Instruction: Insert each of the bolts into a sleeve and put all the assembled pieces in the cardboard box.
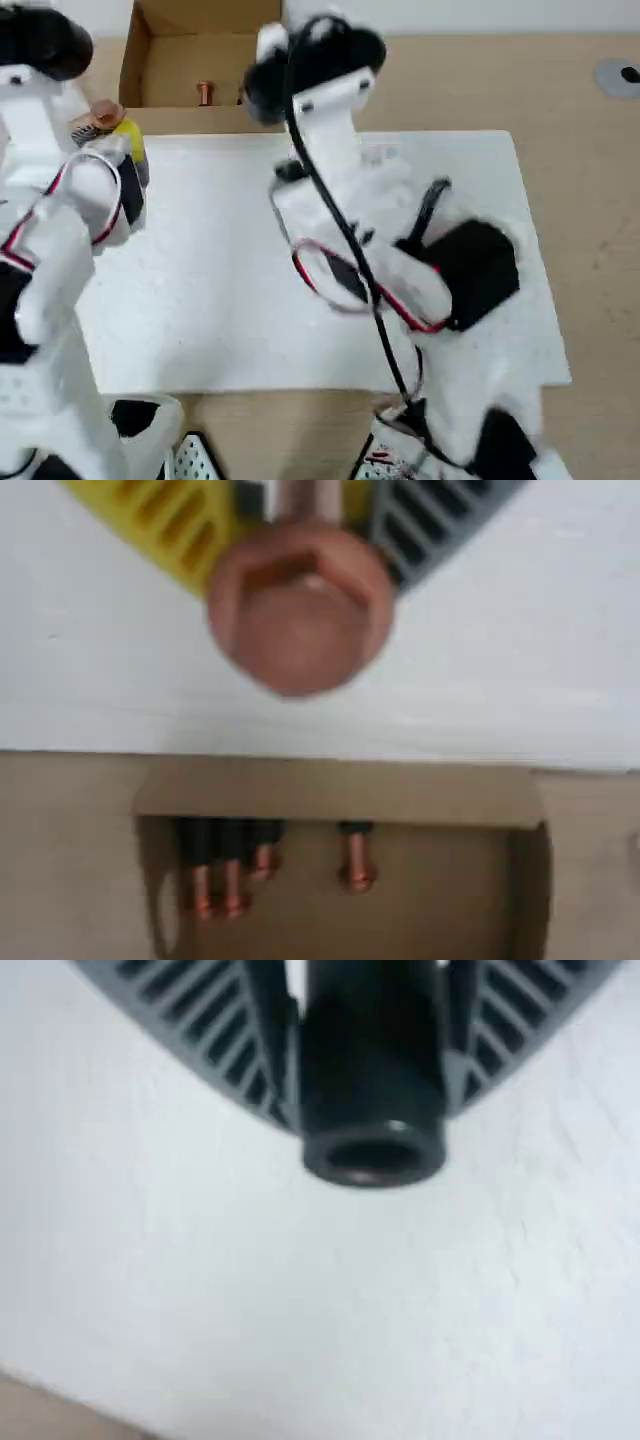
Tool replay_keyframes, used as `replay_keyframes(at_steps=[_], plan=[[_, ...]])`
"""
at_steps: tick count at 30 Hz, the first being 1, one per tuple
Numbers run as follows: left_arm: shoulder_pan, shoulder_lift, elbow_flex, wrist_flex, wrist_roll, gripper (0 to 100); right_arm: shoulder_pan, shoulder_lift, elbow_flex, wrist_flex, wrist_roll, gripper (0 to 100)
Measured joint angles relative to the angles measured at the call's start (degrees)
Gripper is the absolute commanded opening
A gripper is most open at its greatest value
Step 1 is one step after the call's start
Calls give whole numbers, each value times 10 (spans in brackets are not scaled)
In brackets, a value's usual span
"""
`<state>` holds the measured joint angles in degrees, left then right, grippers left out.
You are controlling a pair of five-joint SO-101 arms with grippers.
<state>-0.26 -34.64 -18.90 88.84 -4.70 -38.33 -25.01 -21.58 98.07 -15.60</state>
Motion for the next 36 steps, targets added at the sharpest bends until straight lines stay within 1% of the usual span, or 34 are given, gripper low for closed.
replay_keyframes(at_steps=[2,5,10,15,18,21,24,28,31,34,36], plan=[[5,-16,36,-22,6,9,0,-59,91,-40,0,9],[5,-33,103,-71,47,8,0,-143,235,-127,7,9],[5,-47,214,-160,100,7,0,-294,487,-331,47,9],[39,-69,295,-222,110,7,0,-411,681,-530,60,9],[56,-91,339,-265,110,6,0,-444,753,-607,76,9],[78,-118,382,-297,110,6,0,-462,805,-658,85,9],[111,-157,418,-320,111,5,0,-476,841,-687,87,9],[156,-233,469,-368,127,5,-1,-496,880,-706,87,9],[186,-291,520,-417,127,5,-18,-521,901,-711,87,9],[194,-337,566,-461,127,5,-38,-549,920,-711,87,9],[195,-357,587,-474,129,5,-40,-563,932,-711,87,9]])
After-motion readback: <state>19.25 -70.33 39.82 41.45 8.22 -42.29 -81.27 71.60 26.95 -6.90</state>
